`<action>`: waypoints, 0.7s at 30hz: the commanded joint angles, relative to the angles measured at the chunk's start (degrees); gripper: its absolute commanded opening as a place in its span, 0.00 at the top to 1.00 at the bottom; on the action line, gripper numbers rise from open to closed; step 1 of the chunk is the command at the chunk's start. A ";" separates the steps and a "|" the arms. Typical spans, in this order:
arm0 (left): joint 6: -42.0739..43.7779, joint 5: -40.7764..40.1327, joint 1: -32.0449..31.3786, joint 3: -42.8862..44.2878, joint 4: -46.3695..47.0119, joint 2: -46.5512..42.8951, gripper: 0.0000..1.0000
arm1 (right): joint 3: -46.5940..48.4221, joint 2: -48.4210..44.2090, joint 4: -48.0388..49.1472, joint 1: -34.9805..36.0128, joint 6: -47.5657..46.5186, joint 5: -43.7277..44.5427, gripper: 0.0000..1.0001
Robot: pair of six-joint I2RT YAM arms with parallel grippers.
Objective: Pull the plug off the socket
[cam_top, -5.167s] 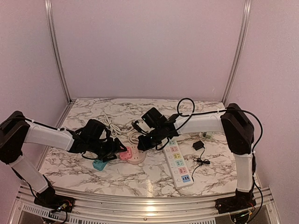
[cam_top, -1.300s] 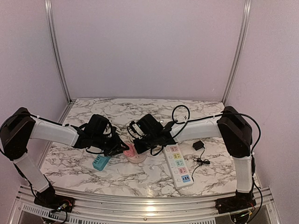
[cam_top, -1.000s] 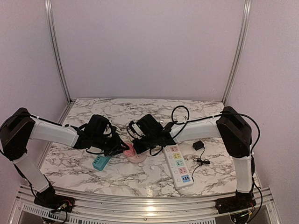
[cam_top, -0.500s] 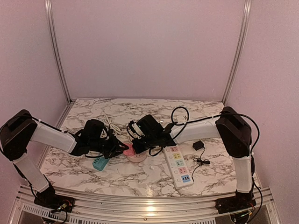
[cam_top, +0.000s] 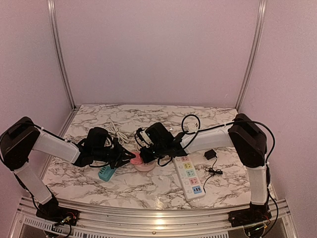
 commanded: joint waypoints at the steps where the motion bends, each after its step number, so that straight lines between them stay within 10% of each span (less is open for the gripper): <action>1: -0.82 1.92 0.95 2.48 16.53 -2.24 1.00 | -4.98 5.27 -14.06 1.37 0.72 -0.57 0.97; 21: 0.03 1.91 1.75 3.90 7.81 -3.94 1.00 | -5.29 3.37 -12.49 1.70 1.92 2.94 0.96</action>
